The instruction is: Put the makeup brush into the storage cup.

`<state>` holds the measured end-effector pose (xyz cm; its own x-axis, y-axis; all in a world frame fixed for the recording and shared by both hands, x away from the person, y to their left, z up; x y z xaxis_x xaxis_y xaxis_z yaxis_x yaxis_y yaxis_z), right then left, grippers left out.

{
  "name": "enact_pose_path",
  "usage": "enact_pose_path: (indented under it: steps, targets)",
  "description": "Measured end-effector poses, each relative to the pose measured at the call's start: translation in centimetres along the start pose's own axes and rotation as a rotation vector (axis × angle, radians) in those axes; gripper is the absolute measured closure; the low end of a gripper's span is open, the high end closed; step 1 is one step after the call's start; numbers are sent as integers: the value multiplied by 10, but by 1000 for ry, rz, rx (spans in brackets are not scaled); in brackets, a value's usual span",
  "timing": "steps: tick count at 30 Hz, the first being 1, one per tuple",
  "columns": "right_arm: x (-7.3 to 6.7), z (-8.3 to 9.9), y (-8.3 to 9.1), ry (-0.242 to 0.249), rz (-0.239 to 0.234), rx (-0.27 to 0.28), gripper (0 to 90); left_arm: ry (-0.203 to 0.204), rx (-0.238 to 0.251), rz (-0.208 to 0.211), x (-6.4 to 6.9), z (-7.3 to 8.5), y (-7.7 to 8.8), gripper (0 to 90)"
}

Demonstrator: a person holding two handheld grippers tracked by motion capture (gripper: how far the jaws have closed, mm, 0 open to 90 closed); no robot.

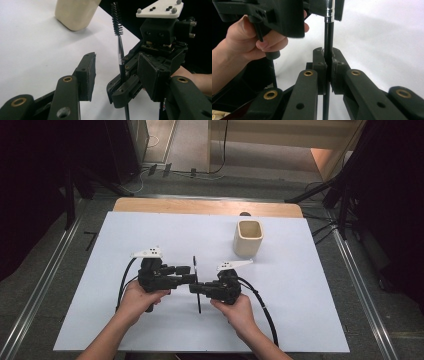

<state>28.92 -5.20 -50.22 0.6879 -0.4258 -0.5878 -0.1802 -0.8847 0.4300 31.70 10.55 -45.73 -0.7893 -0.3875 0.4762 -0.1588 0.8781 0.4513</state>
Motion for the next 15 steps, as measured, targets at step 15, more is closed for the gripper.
enact_pose_path:
  steps: [15]
  targets:
    - [7,0,5,-25,32,4,856,-34,-9,-115,-6,3,11,490]
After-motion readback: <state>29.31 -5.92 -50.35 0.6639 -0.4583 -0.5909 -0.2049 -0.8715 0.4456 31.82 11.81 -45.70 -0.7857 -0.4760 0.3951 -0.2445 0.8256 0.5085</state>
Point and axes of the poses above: each handheld gripper's, and its own axes: y roughly backward along the jaws, z roughly out of its underside, x roughly to its right, the point moved 5 cm from there along -y, roughly forward along the jaws, and after that the axes turned 3 degrees about -x, right-handed, at the moved point
